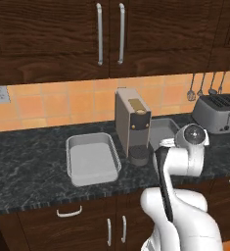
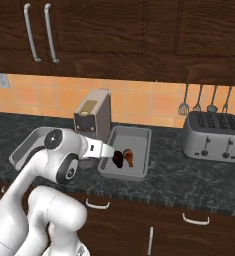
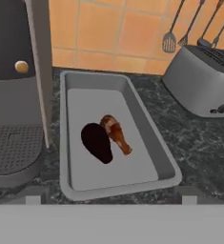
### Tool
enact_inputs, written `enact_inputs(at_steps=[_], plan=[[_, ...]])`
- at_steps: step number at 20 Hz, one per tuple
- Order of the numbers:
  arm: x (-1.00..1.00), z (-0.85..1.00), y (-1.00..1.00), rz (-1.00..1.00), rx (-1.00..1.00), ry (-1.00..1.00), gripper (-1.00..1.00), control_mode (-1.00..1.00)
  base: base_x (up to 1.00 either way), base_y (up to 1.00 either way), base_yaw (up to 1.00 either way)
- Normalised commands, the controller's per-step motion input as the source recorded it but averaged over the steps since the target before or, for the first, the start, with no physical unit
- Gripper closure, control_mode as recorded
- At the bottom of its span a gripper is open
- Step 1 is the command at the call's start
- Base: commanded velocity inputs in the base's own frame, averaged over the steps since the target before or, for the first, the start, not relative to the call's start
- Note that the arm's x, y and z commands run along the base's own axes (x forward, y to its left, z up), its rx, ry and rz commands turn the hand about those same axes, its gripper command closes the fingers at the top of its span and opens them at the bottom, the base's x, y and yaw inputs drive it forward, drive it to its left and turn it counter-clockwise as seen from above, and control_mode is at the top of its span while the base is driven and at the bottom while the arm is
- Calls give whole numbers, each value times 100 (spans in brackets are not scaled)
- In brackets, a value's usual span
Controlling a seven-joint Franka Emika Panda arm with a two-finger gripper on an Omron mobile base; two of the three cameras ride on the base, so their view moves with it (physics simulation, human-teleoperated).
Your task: Place one avocado and one chicken drumstick in each tupperware on the nearby counter, to pack two identical lunches.
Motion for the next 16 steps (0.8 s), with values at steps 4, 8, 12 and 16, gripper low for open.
enact_inputs(at_steps=[4, 8, 12, 16], plan=[[-81, 34, 44, 0, 14, 7, -100, -100, 0, 0, 0], [-71, 3, 21, 12, 7, 1, -100, -100, 0, 0, 0], [-65, -41, 29, 17, 0, -1, -100, -100, 0, 0, 0], [-53, -42, 26, 19, 0, 0, -100, -100, 0, 0, 0]])
